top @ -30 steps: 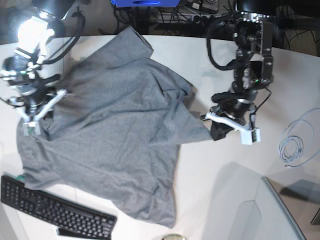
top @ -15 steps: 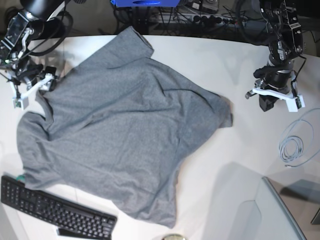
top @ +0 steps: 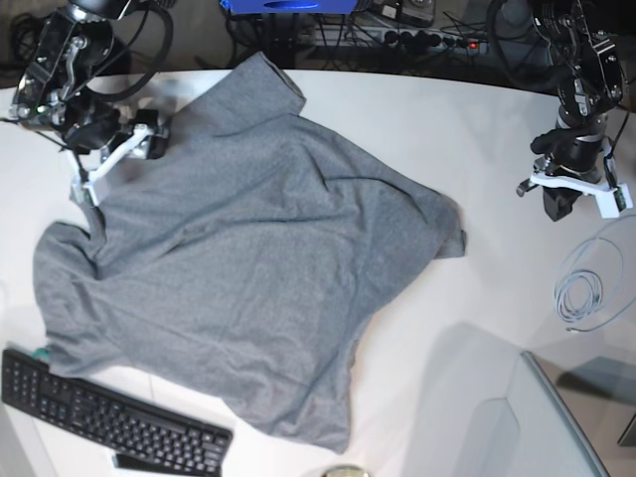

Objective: Layout the t-shirt on the table in an organized manner, then fold the t-shirt properly

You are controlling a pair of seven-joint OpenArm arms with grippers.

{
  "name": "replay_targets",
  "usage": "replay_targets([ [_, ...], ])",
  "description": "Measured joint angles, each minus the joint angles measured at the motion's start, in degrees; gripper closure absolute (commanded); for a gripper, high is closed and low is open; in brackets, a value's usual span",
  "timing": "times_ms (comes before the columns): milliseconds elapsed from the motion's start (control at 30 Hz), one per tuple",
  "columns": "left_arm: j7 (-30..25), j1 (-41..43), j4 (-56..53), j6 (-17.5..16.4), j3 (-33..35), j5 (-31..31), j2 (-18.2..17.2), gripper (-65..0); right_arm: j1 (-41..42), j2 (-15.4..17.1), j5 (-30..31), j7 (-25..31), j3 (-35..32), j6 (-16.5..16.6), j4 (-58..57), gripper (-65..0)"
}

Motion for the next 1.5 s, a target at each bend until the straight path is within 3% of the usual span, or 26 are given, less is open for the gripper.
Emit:
replay_targets([
  [67, 0.1, 0.0, -1.1, 0.0, -1.4, 0.1, 0.0, 0.0, -0.7, -0.1, 0.2, -0.3, -1.2, 0.0, 0.0, -30.0],
  [167, 0.3, 0.2, -1.4, 0.0, -3.2, 0.1, 0.0, 0.0, -0.9, -0.1, 0.8, -0.3, -1.2, 0.0, 0.5, -2.9],
  [200, 0.3, 0.2, -1.4, 0.0, -3.6, 0.1, -0.2, 0.0, -1.0, 0.0, 0.8, -0.5, -1.2, 0.0, 1.2, 0.0],
  [267, 0.1, 1.1, -1.2, 0.0, -3.2, -0.1, -1.5, 0.0, -1.3, 0.3, 1.1, -1.5, -0.5, 0.0, 3.4, -2.4],
  [433, 0.0, 5.2, 1.6, 0.0, -3.7, 0.0, -2.2, 0.0, -2.3, 0.8, 0.5, -9.7, 6.6, 0.0, 11.5, -0.6],
  [633, 0.0, 4.6, -0.5, 0.1, -3.0, 0.1, -2.0, 0.0, 2.3, 7.2, 0.3, -11.1, 7.5, -0.2, 12.8, -0.6],
  [700, 0.3, 1.2, -2.2, 1.0, 0.6, 0.5, -2.3, 0.0, 6.1, 9.1, 1.2, -11.0, 7.3, -0.5, 10.6, -0.6],
  [767, 1.7, -4.0, -4.1, 0.1, 3.9, -0.2, -2.4, 0.0, 11.3, 11.1, 0.6, -11.2, 7.2, -3.5, 5.1, -0.6],
  [900, 6.9, -18.0, -10.9, 0.1, 8.1, 1.0, -2.5, 0.0, 23.4, 18.3, 0.5, -10.4, -0.4, -5.2, -9.6, -0.6],
  [1000, 9.3, -29.9, -17.7, 0.1, 11.3, 8.5, -2.6, 0.0, 34.7, 22.5, 1.1, -4.4, -8.7, -5.6, -20.5, -0.6],
  [1133, 9.9, -47.4, -25.9, -0.6, 19.0, 15.8, -2.4, 0.0, 50.0, 26.4, 1.1, 1.2, -20.9, -5.5, -33.1, -0.6],
  [1267, 8.9, -60.3, -32.6, 0.0, 24.2, 15.6, -2.4, 0.0, 61.8, 28.9, 1.0, 2.9, -28.3, -6.3, -39.2, -0.6],
  [1367, 9.6, -59.8, -31.8, 0.1, 27.4, 12.0, -2.1, 0.0, 62.2, 29.0, 1.6, 2.4, -28.5, -8.2, -39.0, -0.6],
  [1500, 12.4, -47.4, -29.9, 0.2, 33.6, 6.1, 1.1, 0.0, 49.2, 27.4, -0.2, 2.4, -22.6, -9.0, -38.5, -0.6],
])
